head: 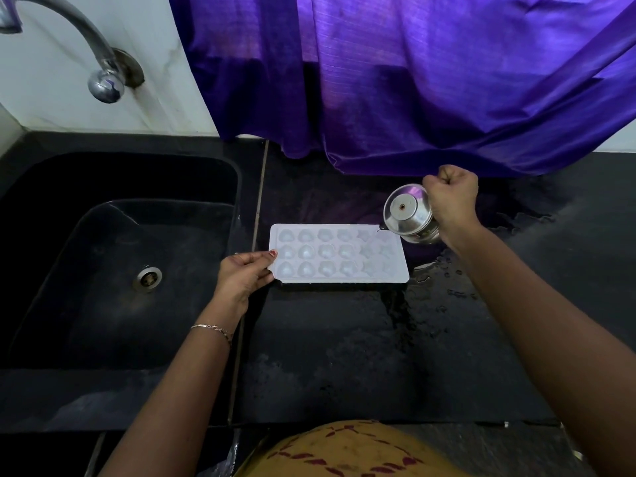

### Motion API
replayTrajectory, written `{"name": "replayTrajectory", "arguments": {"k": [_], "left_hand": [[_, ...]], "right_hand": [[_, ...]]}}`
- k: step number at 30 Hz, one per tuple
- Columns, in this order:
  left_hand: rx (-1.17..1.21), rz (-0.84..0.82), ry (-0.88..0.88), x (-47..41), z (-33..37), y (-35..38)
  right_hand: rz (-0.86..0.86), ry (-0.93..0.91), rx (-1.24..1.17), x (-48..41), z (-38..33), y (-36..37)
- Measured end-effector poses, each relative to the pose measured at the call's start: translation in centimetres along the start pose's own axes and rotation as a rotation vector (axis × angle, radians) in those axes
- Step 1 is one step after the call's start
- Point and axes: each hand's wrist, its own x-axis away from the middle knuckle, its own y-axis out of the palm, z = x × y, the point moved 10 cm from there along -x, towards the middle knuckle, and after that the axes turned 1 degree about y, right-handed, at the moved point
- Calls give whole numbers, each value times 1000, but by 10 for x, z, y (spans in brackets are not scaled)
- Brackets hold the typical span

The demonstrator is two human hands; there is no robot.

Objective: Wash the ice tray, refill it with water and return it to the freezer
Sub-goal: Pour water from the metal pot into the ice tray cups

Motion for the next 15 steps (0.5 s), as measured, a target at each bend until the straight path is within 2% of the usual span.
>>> {"name": "replayTrajectory", "arguments": {"k": [7,15], "left_hand": [[9,-11,-4,-2,-1,1],[14,-7,-13,-4,-3,0]], "right_hand": [[50,151,-142,6,18,-1],[3,93,-90,11,9,19]]}}
